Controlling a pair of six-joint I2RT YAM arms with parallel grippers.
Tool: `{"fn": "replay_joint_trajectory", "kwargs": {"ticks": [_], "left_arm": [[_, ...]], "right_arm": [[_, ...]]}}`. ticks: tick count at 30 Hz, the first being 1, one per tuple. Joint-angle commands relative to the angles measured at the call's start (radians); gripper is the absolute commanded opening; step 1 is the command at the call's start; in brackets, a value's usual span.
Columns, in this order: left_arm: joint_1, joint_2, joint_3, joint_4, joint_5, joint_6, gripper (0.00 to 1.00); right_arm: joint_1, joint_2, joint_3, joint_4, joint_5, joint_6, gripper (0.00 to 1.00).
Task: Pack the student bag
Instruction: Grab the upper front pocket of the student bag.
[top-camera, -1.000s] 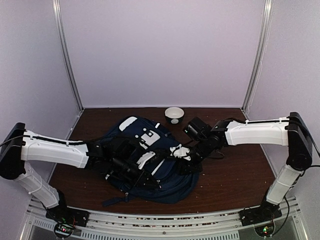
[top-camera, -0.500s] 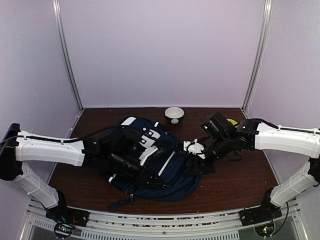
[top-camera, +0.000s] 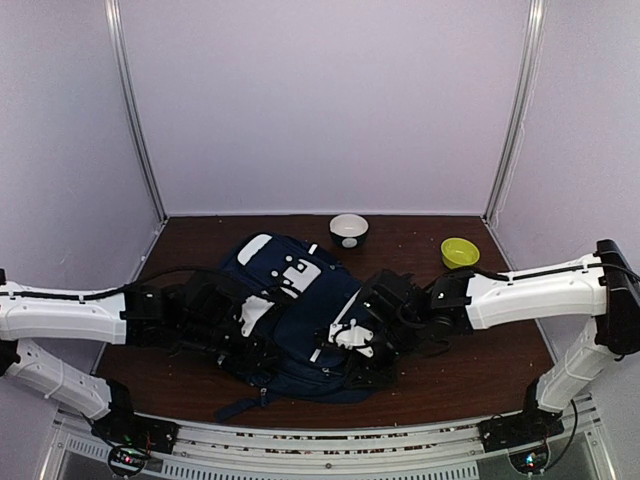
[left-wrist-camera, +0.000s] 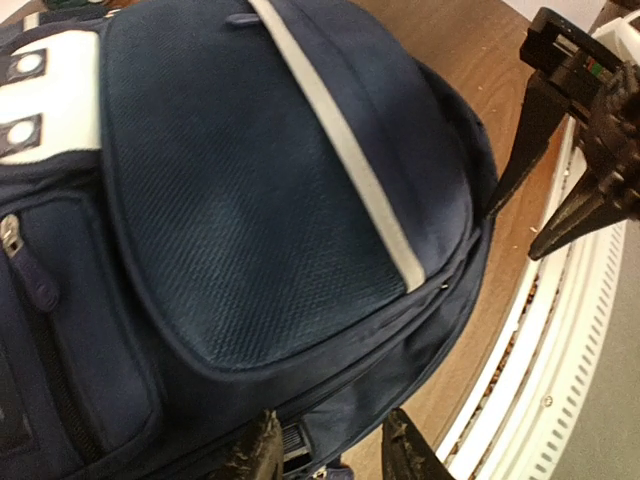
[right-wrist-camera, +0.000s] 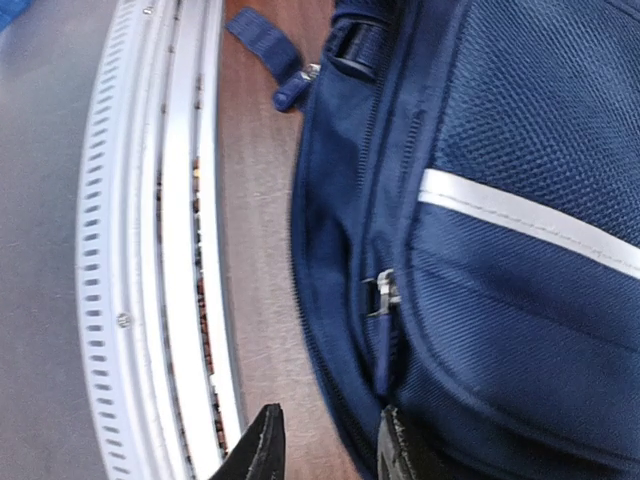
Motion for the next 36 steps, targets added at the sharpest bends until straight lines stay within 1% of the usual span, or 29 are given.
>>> {"fn": "replay_joint_trajectory", "kwargs": {"ticks": [1,6,12,16,18,22,28,33,36], "left_arm": [[0.001,-0.087,-0.059,0.099,-0.085,-0.045,0.35],[0.001,-0.124,-0.077,0.086,-0.098,-0.05,0.35],[0.001,-0.109,-0.074,0.092,-0.081,-0.041,0.35],[0.001,-0.1,-0.089,0.12,-0.056,-0.04,0.35],[0.001,-0.097,-0.101,0.133,-0.05,-0.036,0.35],[0.001,-0.109,-0.124,0.163,-0.039,-0.032,0.35],[0.001,-0.106,-0.127,0.167,-0.024,-0.024,0.35],[-0.007,-0.102,-0.144,0.195,-0.001,0.03,0.35],[-0.022,-0.116,-0.167,0.236,-0.02,0.08,0.35]], "right_arm": [[0.008,0.043,0.016,0.083,0.114,0.005,0.32],[0.008,0.076,0.016,0.119,0.118,0.023,0.32],[-0.005,0.13,0.047,0.127,0.053,0.073,0.29],[-0.04,0.173,0.07,0.121,-0.037,0.131,0.34],[-0.055,0.186,0.07,0.133,-0.061,0.151,0.34],[-0.062,0.205,0.082,0.137,-0.095,0.166,0.28],[-0.079,0.195,0.099,0.148,-0.099,0.202,0.21],[-0.116,0.183,0.121,0.122,-0.13,0.22,0.14],[-0.127,0.143,0.114,0.105,-0.131,0.215,0.09]]}}
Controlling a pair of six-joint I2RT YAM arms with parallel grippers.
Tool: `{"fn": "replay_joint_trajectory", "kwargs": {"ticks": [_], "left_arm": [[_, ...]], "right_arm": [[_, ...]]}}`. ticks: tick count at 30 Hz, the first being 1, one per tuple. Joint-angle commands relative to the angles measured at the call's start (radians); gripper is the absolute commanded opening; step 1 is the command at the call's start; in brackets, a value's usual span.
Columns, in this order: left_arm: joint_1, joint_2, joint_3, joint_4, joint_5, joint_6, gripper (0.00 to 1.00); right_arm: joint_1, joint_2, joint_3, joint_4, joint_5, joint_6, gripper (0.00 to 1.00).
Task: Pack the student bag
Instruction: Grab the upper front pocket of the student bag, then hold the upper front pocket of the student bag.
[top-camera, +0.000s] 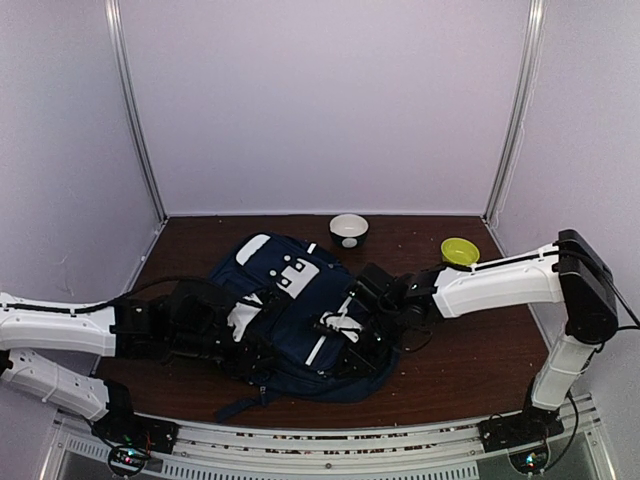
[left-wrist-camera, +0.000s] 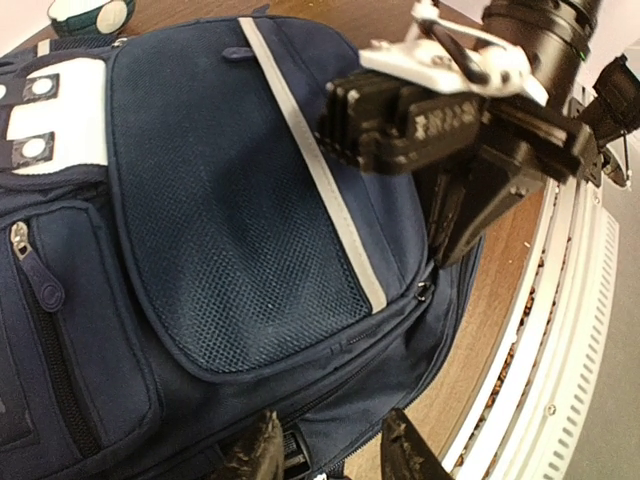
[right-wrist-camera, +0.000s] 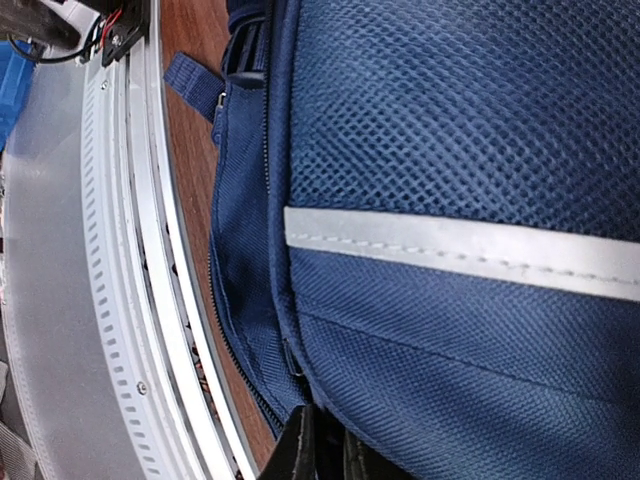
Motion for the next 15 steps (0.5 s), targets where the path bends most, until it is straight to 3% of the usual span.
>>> {"fn": "replay_joint_trajectory", "kwargs": {"ticks": [1,11,15], "left_arm": [[-0.028,-0.017,-0.037,0.105,-0.013,0.097,0.35],[-0.148,0.117,0.064,0.109,-0.156,0.318,0.35],[-0.163,0.174,0.097,0.121,-0.162,0.353,0.35]], "right_arm": [[-0.031,-0.068,0.032,0.042,0.008,0.004,0.07],[-0.035,-0.138,0.007,0.015,0.021,-0.022,0.03],[-0.034,-0.11,0.004,-0.01,0.032,-0.046,0.11]]}}
